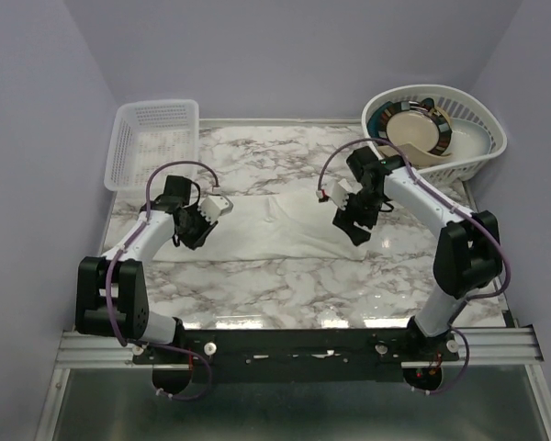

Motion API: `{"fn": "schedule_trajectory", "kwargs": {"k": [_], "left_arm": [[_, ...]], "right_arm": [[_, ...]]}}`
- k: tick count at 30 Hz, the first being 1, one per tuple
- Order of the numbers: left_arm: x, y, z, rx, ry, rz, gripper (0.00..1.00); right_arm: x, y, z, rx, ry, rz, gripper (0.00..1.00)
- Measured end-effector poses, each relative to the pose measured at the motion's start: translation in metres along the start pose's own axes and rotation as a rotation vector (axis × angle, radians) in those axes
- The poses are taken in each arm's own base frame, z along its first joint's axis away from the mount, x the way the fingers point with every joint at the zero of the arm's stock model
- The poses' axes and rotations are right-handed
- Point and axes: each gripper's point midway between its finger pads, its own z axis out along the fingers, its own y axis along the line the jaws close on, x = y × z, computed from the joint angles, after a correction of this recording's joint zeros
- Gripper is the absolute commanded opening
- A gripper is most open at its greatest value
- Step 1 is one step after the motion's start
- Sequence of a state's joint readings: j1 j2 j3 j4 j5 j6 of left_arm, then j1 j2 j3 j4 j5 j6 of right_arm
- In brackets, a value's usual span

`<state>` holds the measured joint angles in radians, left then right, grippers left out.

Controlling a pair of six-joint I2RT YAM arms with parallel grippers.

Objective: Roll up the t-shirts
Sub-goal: Fold the T-shirt at the center of the board.

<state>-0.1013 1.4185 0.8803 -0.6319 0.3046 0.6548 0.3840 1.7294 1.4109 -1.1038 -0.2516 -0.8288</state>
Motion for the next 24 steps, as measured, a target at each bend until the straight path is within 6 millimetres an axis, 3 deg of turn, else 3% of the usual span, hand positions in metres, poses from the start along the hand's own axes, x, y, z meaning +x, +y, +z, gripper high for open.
{"fn": "schedule_trajectory", "kwargs": {"k": [3, 5, 10, 15, 20, 23, 24], "left_arm": [[0.017, 0.004, 0.001, -0.017, 0.042, -0.007, 0.31], [0.025, 0.009, 0.000, -0.033, 0.061, -0.011, 0.31], [0.041, 0.022, 0.000, -0.064, 0.104, -0.012, 0.31], [0.057, 0.030, 0.006, -0.061, 0.158, -0.026, 0.31], [0.065, 0.040, 0.007, -0.075, 0.187, -0.034, 0.31], [0.068, 0.043, 0.008, -0.079, 0.198, -0.036, 0.31], [0.069, 0.044, 0.008, -0.081, 0.199, -0.035, 0.31]], "right_arm": [[0.026, 0.026, 0.024, -0.119, 0.076, 0.036, 0.74], [0.036, 0.034, 0.033, -0.160, 0.109, 0.058, 0.74], [0.038, 0.035, 0.044, -0.193, 0.129, 0.085, 0.69], [0.038, 0.038, 0.051, -0.224, 0.132, 0.099, 0.49], [0.042, 0.038, 0.064, -0.257, 0.156, 0.107, 0.12], [0.044, 0.038, 0.070, -0.268, 0.165, 0.109, 0.00], [0.044, 0.038, 0.070, -0.268, 0.166, 0.111, 0.01]]}}
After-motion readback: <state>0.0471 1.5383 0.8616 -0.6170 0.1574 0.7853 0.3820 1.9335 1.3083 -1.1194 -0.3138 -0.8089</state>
